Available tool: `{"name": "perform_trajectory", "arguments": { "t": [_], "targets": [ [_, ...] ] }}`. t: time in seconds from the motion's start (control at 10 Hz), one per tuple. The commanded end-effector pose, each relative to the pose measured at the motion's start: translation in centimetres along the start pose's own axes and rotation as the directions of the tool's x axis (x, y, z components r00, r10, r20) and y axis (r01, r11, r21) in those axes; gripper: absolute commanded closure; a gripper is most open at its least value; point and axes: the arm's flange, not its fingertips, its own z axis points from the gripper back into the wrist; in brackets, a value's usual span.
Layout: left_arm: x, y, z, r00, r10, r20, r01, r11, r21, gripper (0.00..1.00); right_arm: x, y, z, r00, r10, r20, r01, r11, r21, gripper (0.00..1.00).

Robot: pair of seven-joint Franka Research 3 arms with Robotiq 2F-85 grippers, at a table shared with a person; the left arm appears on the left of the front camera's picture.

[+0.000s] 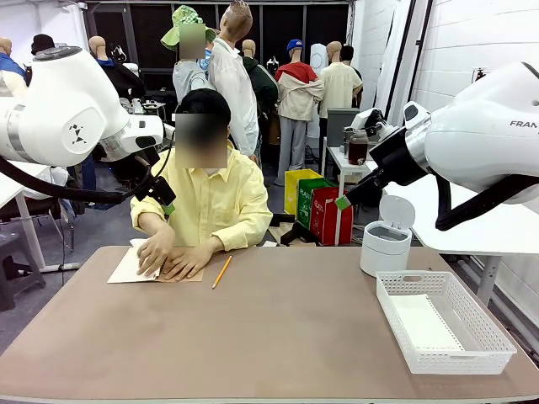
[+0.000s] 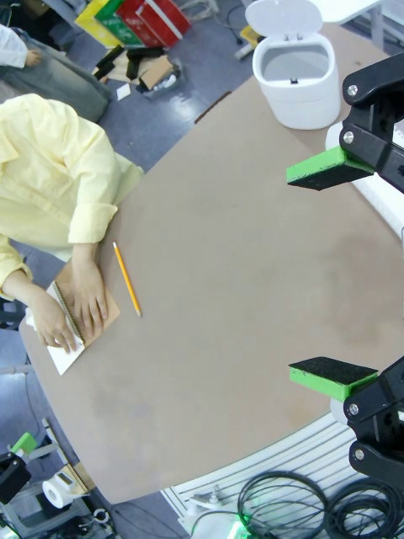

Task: Sort the paper based on its condition.
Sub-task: If a person hands you a paper, place it in the Organizing basket , and if it's crumpled, put it in the Trash can.

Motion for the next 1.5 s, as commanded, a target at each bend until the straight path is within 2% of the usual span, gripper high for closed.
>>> {"name": "perform_trajectory", "arguments": {
  "t": [0.0,1.4],
  "targets": [
    [0.02,0.19,0.13,1.0,-0.001,0.002,0.001,1.0,0.002,0.0,0.07,0.08,0.04,1.0,0.005,-0.006,-0.005,1.0,0.01,0.0],
    [0.02,0.19,0.13,1.0,-0.001,0.002,0.001,1.0,0.002,0.0,0.07,0.08,0.04,1.0,0.005,-0.006,-0.005,1.0,0.01,0.0]
  ]
}}
